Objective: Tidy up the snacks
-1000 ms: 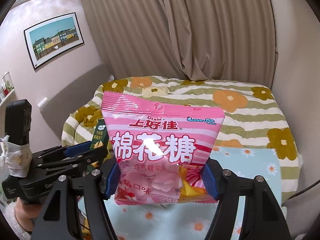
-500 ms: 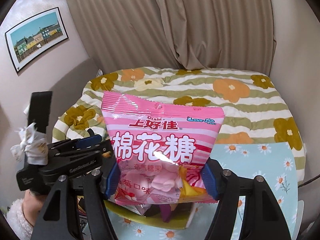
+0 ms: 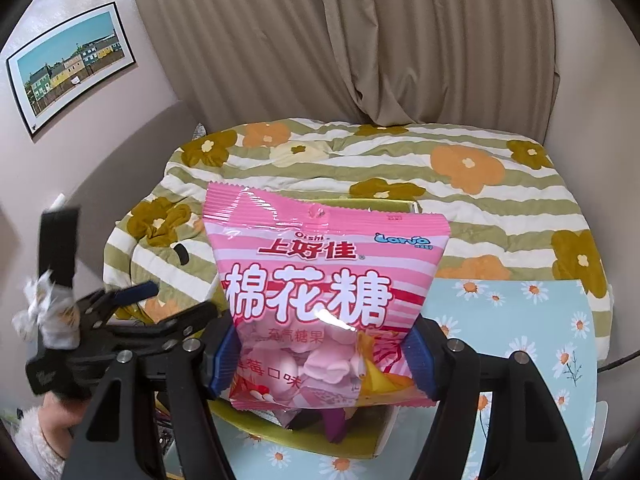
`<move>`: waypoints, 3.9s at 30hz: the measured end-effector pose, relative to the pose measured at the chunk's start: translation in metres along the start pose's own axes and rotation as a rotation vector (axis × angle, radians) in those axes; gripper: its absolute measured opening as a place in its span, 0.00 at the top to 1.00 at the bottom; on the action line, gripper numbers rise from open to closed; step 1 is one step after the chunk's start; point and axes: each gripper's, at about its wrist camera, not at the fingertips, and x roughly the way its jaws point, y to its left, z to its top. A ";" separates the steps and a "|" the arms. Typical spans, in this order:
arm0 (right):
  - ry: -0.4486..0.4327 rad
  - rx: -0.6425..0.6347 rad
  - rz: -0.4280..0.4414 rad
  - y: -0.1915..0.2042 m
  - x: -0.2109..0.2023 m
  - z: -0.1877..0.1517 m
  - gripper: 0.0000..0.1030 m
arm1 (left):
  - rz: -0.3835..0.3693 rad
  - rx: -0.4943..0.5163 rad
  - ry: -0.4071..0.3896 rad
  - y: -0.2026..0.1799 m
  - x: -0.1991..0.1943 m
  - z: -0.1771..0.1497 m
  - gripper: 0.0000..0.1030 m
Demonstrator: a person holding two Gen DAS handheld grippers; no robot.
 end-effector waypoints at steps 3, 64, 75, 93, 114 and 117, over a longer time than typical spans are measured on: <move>0.000 -0.019 -0.002 0.003 0.001 0.010 0.35 | 0.016 -0.023 -0.006 0.008 -0.010 -0.010 0.01; -0.240 0.049 -0.317 -0.076 -0.210 -0.129 0.07 | 0.046 0.144 -0.373 -0.170 -0.190 -0.144 0.01; -0.251 0.057 -0.327 -0.081 -0.215 -0.135 0.07 | 0.049 0.147 -0.384 -0.176 -0.191 -0.147 0.01; -0.250 0.056 -0.325 -0.083 -0.215 -0.136 0.07 | 0.050 0.151 -0.385 -0.177 -0.191 -0.148 0.01; -0.250 0.058 -0.325 -0.084 -0.215 -0.136 0.07 | 0.051 0.148 -0.384 -0.174 -0.191 -0.147 0.01; -0.248 0.057 -0.325 -0.084 -0.215 -0.136 0.07 | 0.053 0.145 -0.381 -0.171 -0.192 -0.148 0.01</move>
